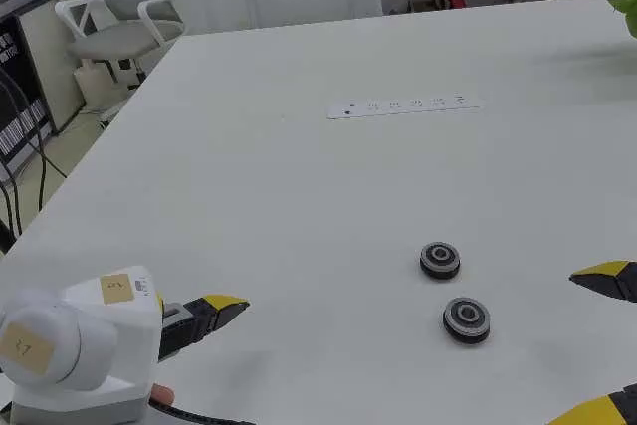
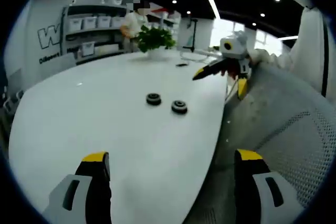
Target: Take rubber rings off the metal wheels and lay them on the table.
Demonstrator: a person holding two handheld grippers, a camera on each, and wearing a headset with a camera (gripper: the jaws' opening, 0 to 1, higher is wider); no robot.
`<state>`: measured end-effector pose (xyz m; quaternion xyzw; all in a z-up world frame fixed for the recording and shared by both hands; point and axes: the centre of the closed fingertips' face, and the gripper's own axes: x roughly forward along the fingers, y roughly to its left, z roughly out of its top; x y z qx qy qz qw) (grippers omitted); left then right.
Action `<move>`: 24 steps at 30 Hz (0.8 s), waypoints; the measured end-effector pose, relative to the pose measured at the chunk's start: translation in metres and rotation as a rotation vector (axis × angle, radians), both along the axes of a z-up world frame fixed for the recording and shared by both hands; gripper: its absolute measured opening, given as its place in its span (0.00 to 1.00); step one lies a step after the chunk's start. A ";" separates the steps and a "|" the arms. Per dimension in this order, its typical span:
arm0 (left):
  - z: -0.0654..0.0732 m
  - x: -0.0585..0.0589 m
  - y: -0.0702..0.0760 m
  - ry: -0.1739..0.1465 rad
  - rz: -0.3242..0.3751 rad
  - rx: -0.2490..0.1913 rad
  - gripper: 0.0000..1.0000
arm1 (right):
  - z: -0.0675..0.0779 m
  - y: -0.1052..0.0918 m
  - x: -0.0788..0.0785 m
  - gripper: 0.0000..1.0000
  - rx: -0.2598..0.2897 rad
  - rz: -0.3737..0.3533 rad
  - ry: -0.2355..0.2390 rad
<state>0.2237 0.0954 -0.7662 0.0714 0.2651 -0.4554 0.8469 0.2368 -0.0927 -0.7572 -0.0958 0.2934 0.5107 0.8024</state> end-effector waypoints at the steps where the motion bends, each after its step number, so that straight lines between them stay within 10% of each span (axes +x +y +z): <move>1: 0.000 0.000 0.000 0.000 0.000 -0.001 1.00 | 0.000 0.000 0.000 1.00 -0.001 0.001 0.000; 24: 0.000 0.001 0.000 0.009 0.011 -0.018 1.00 | -0.005 -0.001 -0.002 1.00 -0.009 0.001 0.018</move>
